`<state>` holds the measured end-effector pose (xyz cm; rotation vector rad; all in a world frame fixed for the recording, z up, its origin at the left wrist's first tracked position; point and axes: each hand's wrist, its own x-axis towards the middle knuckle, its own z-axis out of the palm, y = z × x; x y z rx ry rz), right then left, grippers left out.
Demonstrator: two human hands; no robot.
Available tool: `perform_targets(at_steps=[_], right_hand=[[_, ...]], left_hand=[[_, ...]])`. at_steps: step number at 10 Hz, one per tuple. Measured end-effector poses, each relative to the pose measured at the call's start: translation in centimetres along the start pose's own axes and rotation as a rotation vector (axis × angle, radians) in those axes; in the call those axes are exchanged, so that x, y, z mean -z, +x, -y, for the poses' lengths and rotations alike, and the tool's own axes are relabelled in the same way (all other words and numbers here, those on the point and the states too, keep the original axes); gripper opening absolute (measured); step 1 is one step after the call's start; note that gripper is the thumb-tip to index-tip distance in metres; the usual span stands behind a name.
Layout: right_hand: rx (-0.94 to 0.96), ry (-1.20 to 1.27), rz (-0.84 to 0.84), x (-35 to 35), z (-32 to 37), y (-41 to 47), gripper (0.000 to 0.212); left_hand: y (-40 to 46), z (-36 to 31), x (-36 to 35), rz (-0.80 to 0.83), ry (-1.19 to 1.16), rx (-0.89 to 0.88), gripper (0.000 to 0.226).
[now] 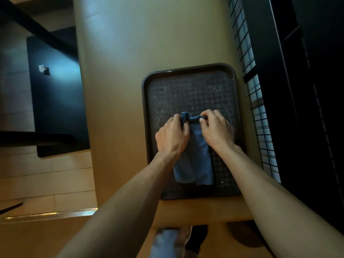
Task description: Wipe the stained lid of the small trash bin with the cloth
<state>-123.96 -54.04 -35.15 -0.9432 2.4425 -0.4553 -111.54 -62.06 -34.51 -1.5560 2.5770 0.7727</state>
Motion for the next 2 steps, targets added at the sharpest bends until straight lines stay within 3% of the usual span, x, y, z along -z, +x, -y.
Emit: perform_targets(at_steps=[2], right_hand=[[-0.076,0.049,0.072,1.4,0.8,-1.7,0.038]], left_hand=[[-1.2,0.9,1.8,0.036,0.008,0.091,0.040]])
